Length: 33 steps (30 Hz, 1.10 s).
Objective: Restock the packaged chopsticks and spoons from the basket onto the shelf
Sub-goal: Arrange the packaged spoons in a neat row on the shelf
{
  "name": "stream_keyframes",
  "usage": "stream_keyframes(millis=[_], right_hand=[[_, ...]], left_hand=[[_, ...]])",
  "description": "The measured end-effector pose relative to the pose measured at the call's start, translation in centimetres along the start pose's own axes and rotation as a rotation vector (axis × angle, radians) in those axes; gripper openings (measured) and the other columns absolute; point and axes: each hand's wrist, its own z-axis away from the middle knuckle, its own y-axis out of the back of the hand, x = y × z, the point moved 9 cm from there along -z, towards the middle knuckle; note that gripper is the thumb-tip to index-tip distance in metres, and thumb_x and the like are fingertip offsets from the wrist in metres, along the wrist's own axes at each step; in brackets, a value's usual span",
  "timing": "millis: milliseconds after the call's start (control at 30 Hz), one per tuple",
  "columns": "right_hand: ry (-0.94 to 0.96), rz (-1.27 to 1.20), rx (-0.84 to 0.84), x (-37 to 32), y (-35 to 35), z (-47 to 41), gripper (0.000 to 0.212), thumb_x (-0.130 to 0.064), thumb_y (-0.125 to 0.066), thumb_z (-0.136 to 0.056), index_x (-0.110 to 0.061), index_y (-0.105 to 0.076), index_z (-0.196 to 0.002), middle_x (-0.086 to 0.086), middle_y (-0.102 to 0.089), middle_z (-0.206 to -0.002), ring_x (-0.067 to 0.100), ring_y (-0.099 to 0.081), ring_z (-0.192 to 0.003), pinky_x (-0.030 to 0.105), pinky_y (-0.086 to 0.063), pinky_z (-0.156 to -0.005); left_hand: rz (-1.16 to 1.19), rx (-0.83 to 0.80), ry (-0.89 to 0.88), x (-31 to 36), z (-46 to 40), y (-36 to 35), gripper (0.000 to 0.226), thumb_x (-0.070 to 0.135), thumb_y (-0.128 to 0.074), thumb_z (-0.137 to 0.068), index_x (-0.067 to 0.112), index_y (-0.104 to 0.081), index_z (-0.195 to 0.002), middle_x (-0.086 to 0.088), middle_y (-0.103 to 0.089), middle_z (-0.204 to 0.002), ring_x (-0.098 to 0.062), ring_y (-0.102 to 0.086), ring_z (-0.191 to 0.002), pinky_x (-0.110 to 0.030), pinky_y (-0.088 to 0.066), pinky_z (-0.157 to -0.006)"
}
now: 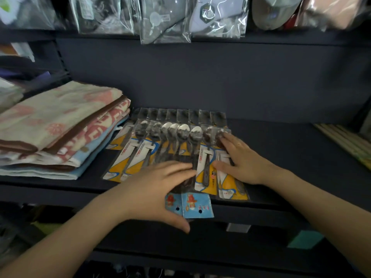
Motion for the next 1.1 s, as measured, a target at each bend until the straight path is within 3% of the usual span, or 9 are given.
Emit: stream_keyframes(millis=[133,233,333,533,667,733,833,933,1100], right_hand=[[-0.053,0.042,0.000,-0.3,-0.2,-0.2,0.080,-0.057,-0.034,-0.091,-0.012,-0.006,-0.151,0.003,0.004,-0.161,0.018,0.003,-0.148,0.029,-0.006,-0.118],[-0.079,0.059,0.003,-0.3,0.1,-0.4,0.077,-0.057,-0.034,-0.092,-0.013,-0.009,-0.151,0.003,0.003,-0.161,0.019,0.001,-0.148,0.031,-0.008,-0.118],[-0.095,0.026,-0.007,-0.3,0.1,-0.3,0.075,-0.054,-0.036,-0.092,-0.013,-0.013,-0.150,0.002,0.001,-0.161,0.020,-0.001,-0.148,0.031,-0.009,-0.118],[-0.128,-0.020,-0.008,-0.4,0.2,-0.1,0.072,-0.052,-0.039,-0.093,-0.014,-0.017,-0.150,0.002,-0.004,-0.161,0.020,-0.005,-0.148,0.031,-0.010,-0.118],[-0.057,-0.070,0.112,-2.8,1.5,0.3,0.061,-0.041,-0.040,-0.096,-0.016,-0.022,-0.148,0.002,-0.012,-0.160,0.016,-0.010,-0.147,0.024,-0.011,-0.115],[0.058,-0.061,0.081,-5.6,1.3,0.4,0.055,-0.035,-0.039,-0.097,-0.019,-0.024,-0.148,-0.002,-0.013,-0.159,0.011,-0.010,-0.146,0.016,-0.009,-0.111],[0.209,0.021,-0.076,-9.2,-0.3,0.7,0.052,-0.032,-0.038,-0.098,-0.023,-0.024,-0.148,-0.006,-0.012,-0.159,0.007,-0.014,-0.145,0.014,-0.013,-0.108],[0.262,0.161,-0.150,-10.9,-1.3,0.5,0.052,-0.036,-0.034,-0.099,-0.025,-0.021,-0.148,-0.006,-0.012,-0.159,0.010,-0.012,-0.146,0.025,-0.012,-0.118],[0.221,0.216,-0.189,-10.9,-1.5,0.6,0.057,-0.039,-0.041,-0.096,-0.029,-0.020,-0.148,-0.008,-0.011,-0.159,0.011,-0.013,-0.146,0.028,-0.012,-0.119]], left_hand=[[-0.120,0.332,-0.261,2.6,1.8,2.0,0.075,0.080,-0.041,-0.065,0.036,-0.045,-0.125,0.017,-0.050,-0.128,0.004,-0.039,-0.115,-0.017,-0.036,-0.093],[-0.171,0.397,-0.405,3.4,2.2,1.3,0.040,0.059,-0.048,-0.077,0.030,-0.063,-0.101,0.010,-0.065,-0.104,-0.005,-0.062,-0.090,-0.021,-0.053,-0.073],[-0.153,0.425,-0.476,3.7,2.6,0.8,0.024,0.038,-0.052,-0.085,0.024,-0.070,-0.089,0.006,-0.068,-0.094,-0.008,-0.065,-0.079,-0.023,-0.055,-0.065],[-0.093,0.418,-0.476,2.1,3.4,0.6,0.028,0.037,-0.045,-0.089,0.024,-0.069,-0.095,0.007,-0.068,-0.102,-0.007,-0.065,-0.088,-0.025,-0.057,-0.069],[0.085,0.505,-0.340,-1.1,4.3,1.9,0.046,0.048,-0.024,-0.095,0.028,-0.056,-0.121,0.015,-0.057,-0.125,0.004,-0.047,-0.112,-0.013,-0.042,-0.090],[0.146,0.550,-0.239,-4.2,4.8,2.4,0.049,0.050,-0.025,-0.093,0.028,-0.055,-0.124,0.020,-0.047,-0.130,0.008,-0.037,-0.119,-0.022,-0.040,-0.099],[0.054,0.425,-0.185,-6.6,5.0,1.3,0.067,0.071,-0.011,-0.083,0.038,-0.045,-0.131,0.021,-0.029,-0.142,0.006,-0.020,-0.133,-0.029,-0.023,-0.111],[-0.024,0.249,-0.131,-7.9,4.9,-0.9,0.079,0.087,-0.001,-0.065,0.052,-0.020,-0.133,0.020,-0.009,-0.148,-0.001,-0.003,-0.139,-0.028,-0.011,-0.114],[-0.196,0.349,-0.238,-6.8,5.2,-1.1,0.072,0.075,-0.021,-0.081,0.031,-0.041,-0.135,0.003,-0.042,-0.143,-0.012,-0.032,-0.133,-0.047,-0.026,-0.104]])
